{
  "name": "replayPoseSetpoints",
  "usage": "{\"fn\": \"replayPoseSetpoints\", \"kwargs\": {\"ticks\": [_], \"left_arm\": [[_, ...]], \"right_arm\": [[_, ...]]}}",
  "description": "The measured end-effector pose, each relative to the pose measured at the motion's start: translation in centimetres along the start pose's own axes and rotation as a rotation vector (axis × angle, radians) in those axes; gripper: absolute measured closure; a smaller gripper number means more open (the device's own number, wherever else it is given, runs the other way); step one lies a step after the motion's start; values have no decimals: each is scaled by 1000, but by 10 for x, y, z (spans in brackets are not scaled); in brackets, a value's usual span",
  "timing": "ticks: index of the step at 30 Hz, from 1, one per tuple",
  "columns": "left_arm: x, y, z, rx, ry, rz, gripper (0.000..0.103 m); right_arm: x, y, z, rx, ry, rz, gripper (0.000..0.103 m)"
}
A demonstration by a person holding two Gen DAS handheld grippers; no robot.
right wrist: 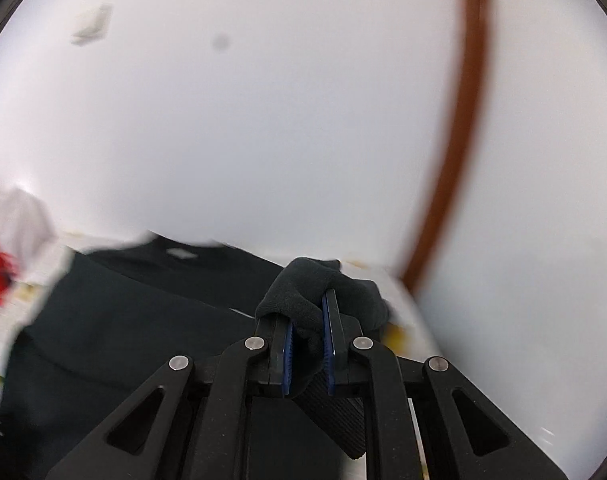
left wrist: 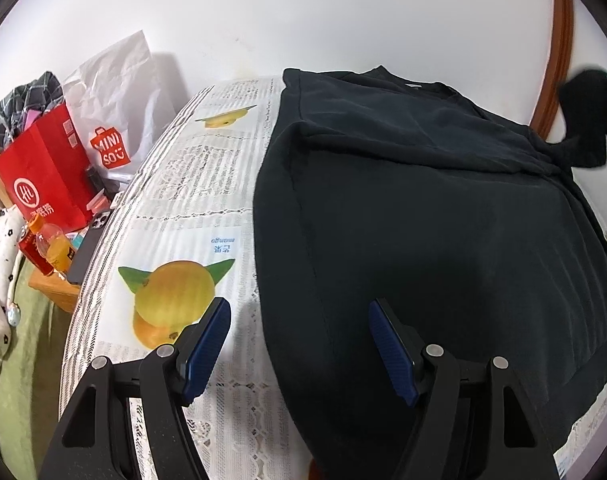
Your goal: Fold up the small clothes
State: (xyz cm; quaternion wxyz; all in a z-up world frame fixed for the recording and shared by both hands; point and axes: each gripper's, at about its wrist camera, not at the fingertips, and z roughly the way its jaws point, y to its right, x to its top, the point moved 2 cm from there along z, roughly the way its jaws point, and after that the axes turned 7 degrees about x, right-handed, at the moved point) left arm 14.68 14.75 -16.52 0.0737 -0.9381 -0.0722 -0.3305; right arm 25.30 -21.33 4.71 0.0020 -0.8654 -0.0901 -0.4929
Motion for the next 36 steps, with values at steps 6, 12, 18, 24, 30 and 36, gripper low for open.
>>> {"fn": "replayPoseSetpoints", "kwargs": {"ticks": [6, 12, 18, 24, 30, 36], "left_arm": [[0, -10, 8, -38, -22, -38, 34], [-7, -17, 5, -75, -17, -41, 34], [-6, -20, 0, -91, -10, -47, 34], [2, -11, -10, -103, 7, -45, 34], [23, 14, -26, -82, 36, 11, 34], [56, 59, -35, -92, 63, 67, 34]], "right_arm": [[17, -112, 65, 208, -14, -59, 90], [-23, -171, 163, 232, -166, -25, 89], [-59, -197, 170, 257, -226, -136, 58], [-70, -142, 130, 276, -209, -92, 26], [-84, -73, 89, 253, -187, -19, 26], [-114, -6, 75, 106, -221, 24, 26]]}}
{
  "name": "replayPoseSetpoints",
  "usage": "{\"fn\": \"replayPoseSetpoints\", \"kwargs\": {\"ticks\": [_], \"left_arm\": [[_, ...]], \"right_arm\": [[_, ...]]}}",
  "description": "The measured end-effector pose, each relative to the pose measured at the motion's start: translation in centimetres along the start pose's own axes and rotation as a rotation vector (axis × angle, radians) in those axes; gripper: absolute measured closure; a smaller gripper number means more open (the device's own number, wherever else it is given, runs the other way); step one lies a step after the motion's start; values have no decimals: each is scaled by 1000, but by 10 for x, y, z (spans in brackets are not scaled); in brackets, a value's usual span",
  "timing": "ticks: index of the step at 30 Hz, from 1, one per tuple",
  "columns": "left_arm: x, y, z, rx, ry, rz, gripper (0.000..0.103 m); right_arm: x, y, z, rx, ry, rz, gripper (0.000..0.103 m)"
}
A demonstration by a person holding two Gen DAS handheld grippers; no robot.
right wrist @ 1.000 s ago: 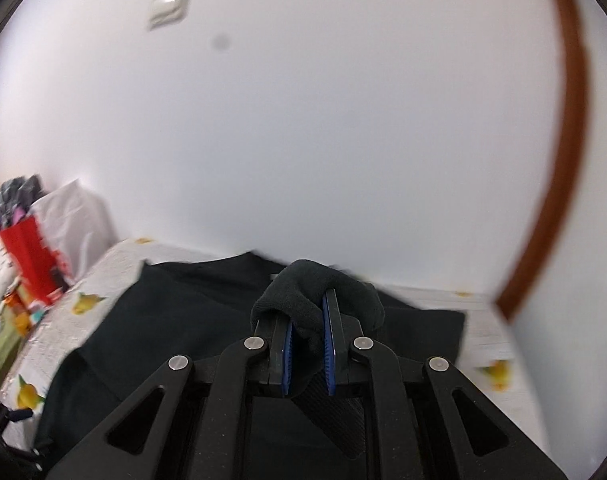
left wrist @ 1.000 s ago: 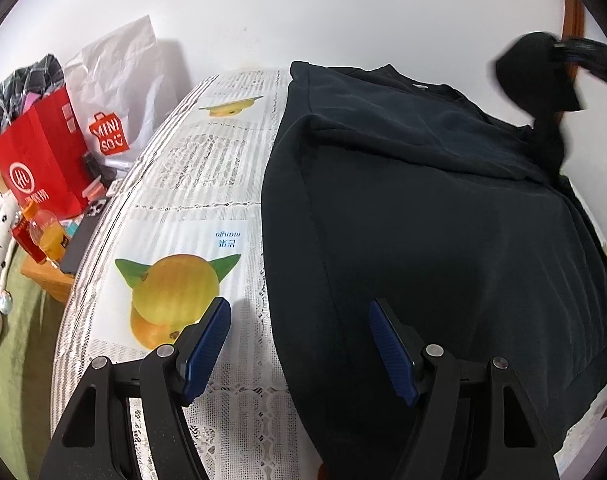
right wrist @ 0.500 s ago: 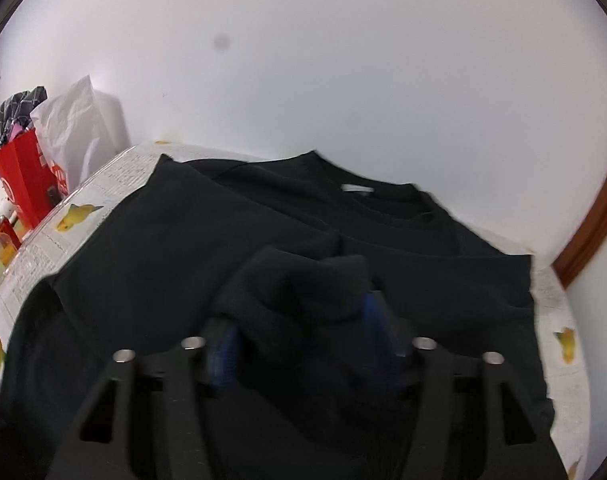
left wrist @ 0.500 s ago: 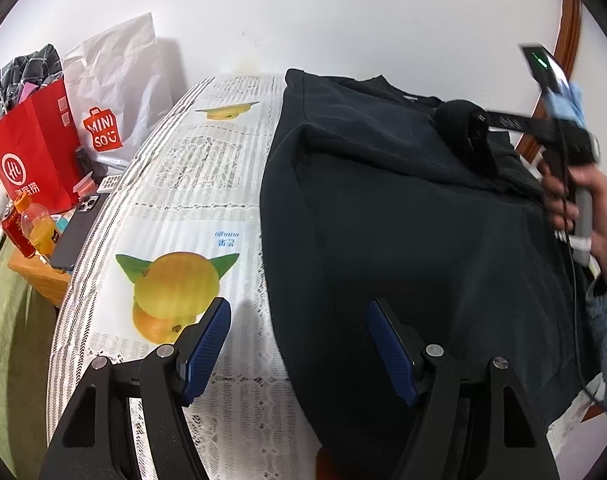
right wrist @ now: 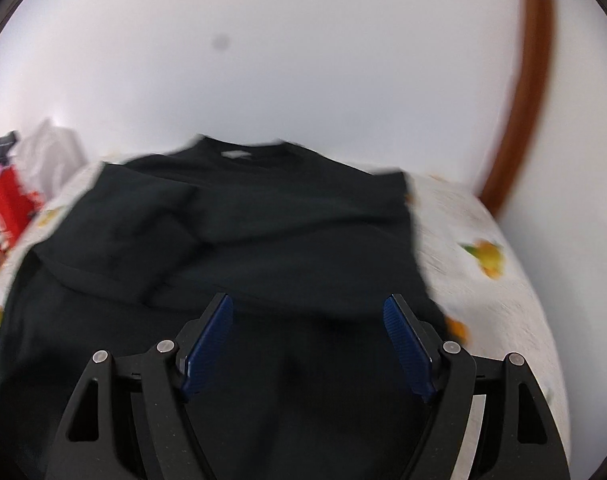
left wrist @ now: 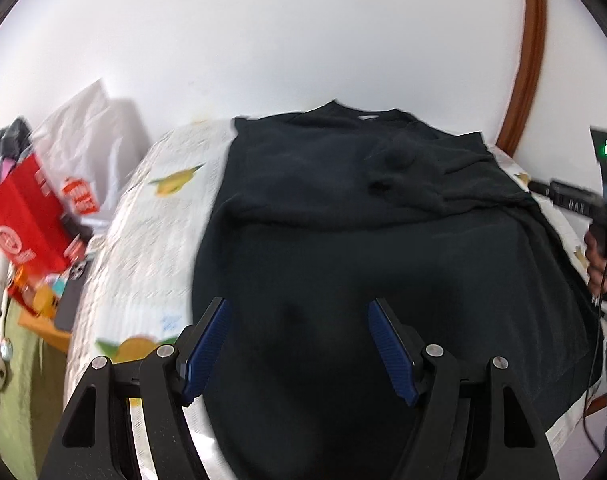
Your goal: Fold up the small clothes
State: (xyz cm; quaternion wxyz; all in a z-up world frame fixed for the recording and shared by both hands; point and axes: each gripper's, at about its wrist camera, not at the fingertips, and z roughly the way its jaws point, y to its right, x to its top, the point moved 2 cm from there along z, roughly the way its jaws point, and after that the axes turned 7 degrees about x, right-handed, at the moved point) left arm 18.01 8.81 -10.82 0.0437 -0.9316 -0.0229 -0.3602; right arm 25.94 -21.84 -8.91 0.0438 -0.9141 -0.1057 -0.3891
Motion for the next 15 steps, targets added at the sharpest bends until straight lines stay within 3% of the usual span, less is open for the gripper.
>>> {"fn": "replayPoseSetpoints", "kwargs": {"ticks": [4, 8, 12, 15], "left_arm": [[26, 38, 11, -43, -5, 41, 34], [50, 77, 29, -46, -10, 89, 34], [66, 115, 52, -37, -24, 150, 34], [75, 138, 67, -51, -31, 176, 34]], "right_arm": [[-18, 37, -5, -89, 4, 15, 26], [-29, 73, 2, -113, -8, 76, 28], [-35, 90, 20, -42, -44, 126, 47], [-40, 93, 37, -56, -74, 107, 50]]}}
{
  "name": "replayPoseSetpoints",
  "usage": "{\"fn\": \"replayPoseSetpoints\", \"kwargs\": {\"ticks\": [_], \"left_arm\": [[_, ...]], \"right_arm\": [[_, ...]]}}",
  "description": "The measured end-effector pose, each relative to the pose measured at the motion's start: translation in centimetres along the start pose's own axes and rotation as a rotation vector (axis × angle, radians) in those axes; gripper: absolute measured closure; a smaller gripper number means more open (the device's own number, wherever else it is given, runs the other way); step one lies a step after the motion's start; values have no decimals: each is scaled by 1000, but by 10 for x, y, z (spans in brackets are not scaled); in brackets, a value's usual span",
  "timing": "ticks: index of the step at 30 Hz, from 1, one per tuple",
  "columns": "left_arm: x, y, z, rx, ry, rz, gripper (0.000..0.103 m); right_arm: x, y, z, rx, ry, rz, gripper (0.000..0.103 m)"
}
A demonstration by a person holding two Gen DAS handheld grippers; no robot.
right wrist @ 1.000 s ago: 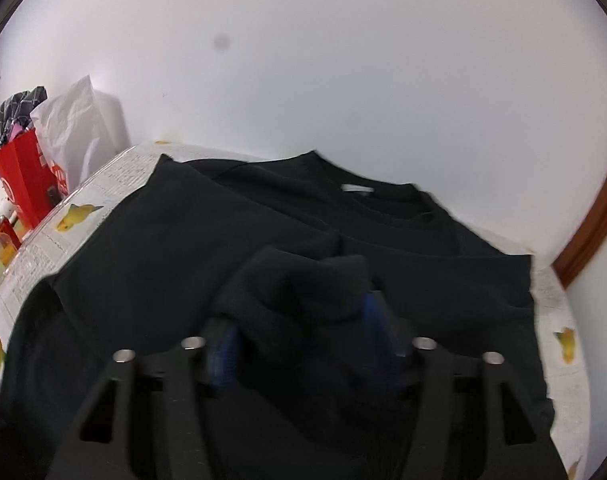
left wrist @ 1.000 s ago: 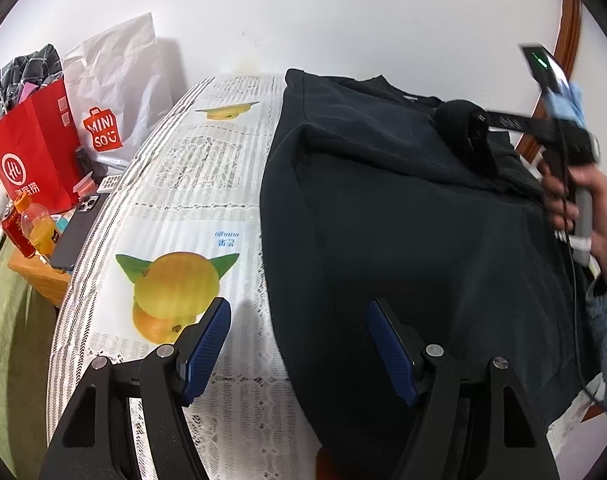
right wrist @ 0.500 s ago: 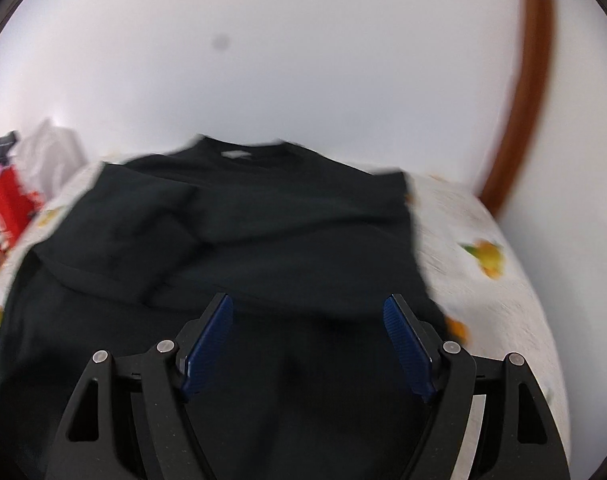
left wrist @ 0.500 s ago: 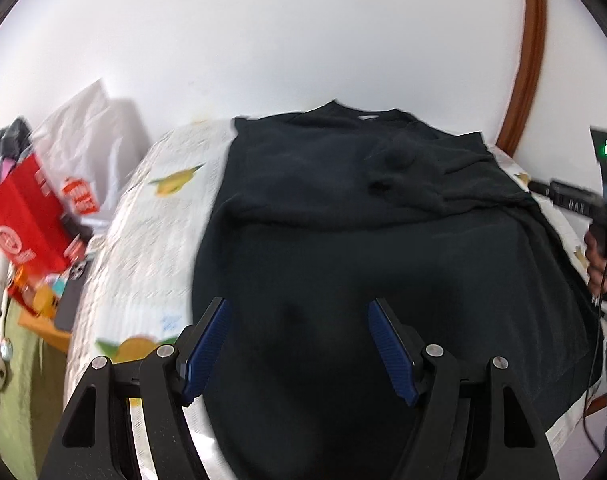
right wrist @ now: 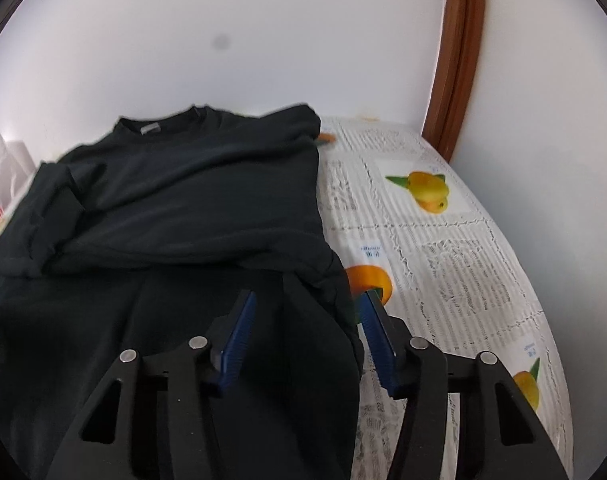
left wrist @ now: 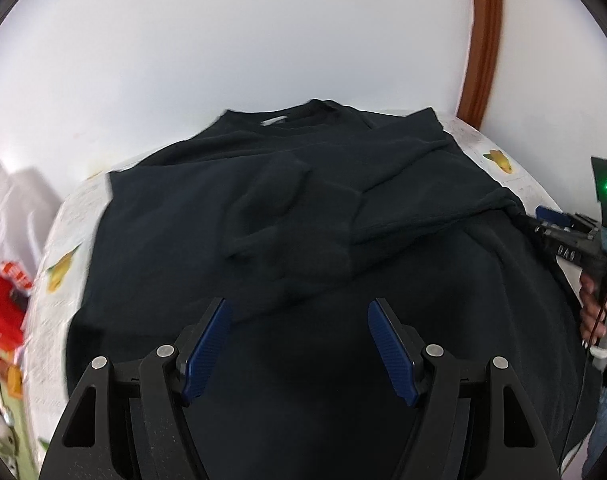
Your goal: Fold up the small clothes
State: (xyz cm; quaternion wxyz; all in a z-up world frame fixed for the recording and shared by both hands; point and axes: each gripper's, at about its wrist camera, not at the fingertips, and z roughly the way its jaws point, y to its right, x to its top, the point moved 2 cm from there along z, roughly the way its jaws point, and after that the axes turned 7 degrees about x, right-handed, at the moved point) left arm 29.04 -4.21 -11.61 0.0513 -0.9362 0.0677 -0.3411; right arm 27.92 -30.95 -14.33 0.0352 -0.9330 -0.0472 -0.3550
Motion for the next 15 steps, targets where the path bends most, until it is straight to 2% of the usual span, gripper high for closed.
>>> {"fn": "replayPoseSetpoints", "kwargs": {"ticks": [6, 13, 15], "left_arm": [[20, 25, 38, 2, -31, 34, 34], [26, 40, 75, 103, -38, 103, 40], [25, 42, 74, 154, -13, 134, 53]], "right_arm": [[-6, 7, 19, 43, -52, 25, 50], [-8, 7, 19, 56, -46, 35, 50], [-9, 8, 20, 61, -47, 41, 50]]}}
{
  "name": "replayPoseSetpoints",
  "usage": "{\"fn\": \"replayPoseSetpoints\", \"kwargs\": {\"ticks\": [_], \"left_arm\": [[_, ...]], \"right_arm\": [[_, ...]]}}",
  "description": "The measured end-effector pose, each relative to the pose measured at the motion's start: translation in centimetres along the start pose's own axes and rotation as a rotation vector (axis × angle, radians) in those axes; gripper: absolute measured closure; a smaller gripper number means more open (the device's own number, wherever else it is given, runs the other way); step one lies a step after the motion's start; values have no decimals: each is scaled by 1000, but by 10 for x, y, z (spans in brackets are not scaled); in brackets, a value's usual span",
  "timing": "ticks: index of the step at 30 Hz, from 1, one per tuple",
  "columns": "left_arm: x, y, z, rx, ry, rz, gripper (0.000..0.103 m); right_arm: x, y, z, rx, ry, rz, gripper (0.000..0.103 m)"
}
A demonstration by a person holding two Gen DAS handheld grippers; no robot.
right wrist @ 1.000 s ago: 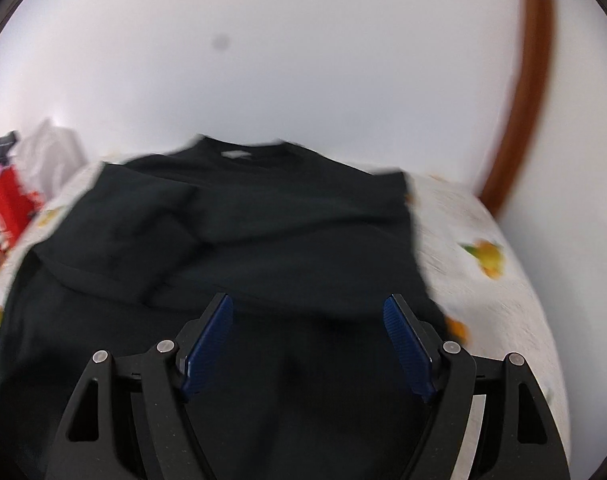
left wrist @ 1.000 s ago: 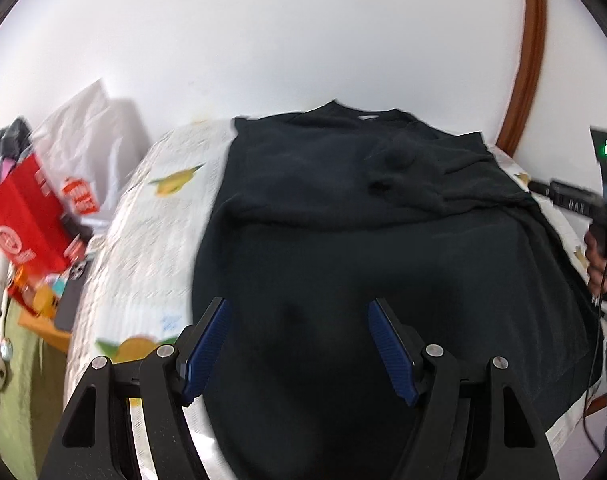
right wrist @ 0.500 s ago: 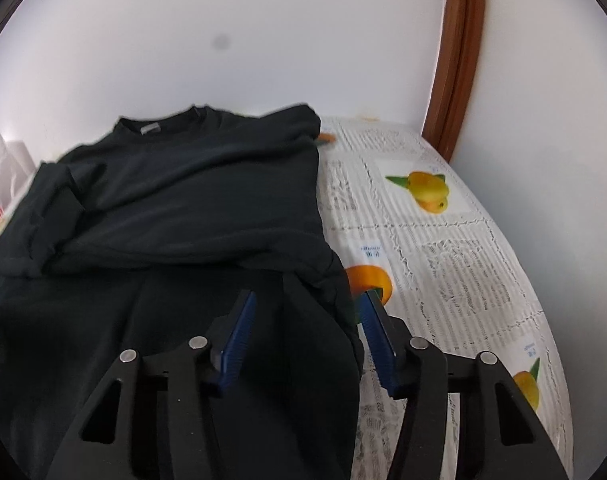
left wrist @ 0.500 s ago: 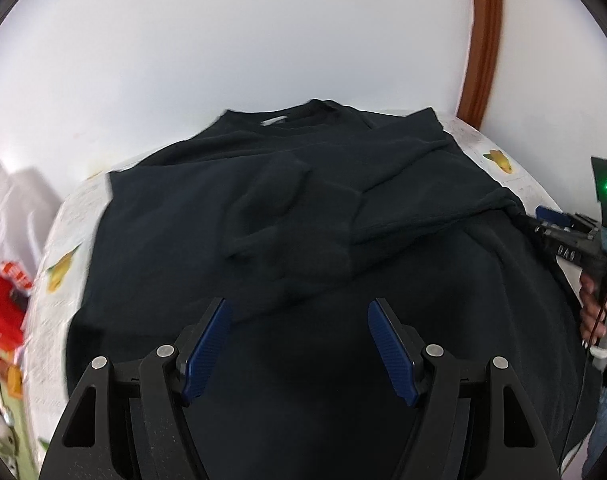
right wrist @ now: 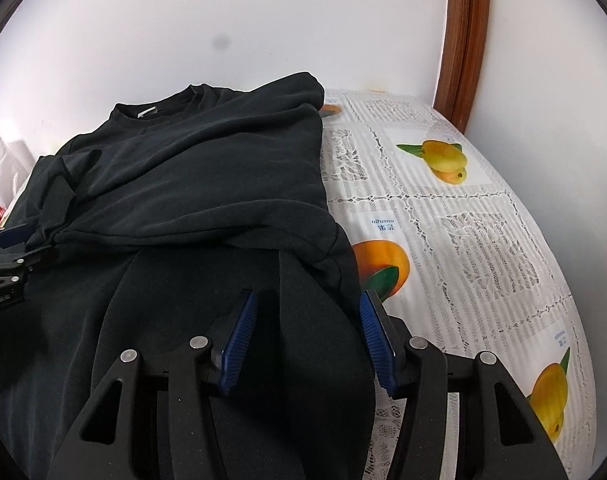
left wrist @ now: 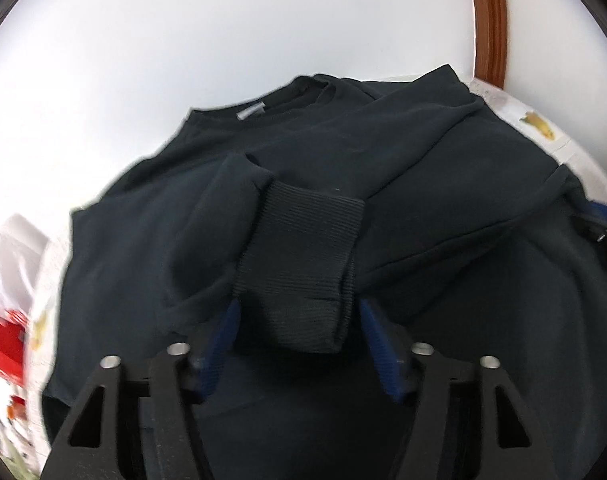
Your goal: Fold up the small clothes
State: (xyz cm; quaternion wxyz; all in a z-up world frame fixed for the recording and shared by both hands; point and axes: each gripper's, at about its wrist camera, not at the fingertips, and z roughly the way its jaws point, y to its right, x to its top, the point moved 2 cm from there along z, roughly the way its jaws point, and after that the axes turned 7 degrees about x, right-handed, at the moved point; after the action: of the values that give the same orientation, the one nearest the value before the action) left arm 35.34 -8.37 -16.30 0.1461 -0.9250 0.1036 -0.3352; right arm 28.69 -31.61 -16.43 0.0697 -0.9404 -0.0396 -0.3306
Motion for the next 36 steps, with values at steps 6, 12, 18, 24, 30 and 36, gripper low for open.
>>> {"fn": "replayPoseSetpoints", "kwargs": {"ticks": [6, 12, 18, 24, 30, 36], "left_arm": [[6, -28, -10, 0, 16, -62, 93], [4, -103, -39, -53, 83, -234, 93], [-17, -181, -42, -82, 79, -430, 94], [-52, -215, -10, -183, -46, -535, 86], [-71, -226, 0, -189, -68, -535, 77], [-64, -228, 19, -219, -79, -541, 73]], "right_arm": [[0, 2, -2, 13, 5, 5, 50], [6, -12, -22, 13, 28, -45, 50], [36, -44, -40, 29, 76, -100, 50], [53, -65, -26, 46, 58, -105, 50], [53, -79, -10, 22, 19, -143, 50], [54, -70, -3, 0, 14, -120, 50]]}}
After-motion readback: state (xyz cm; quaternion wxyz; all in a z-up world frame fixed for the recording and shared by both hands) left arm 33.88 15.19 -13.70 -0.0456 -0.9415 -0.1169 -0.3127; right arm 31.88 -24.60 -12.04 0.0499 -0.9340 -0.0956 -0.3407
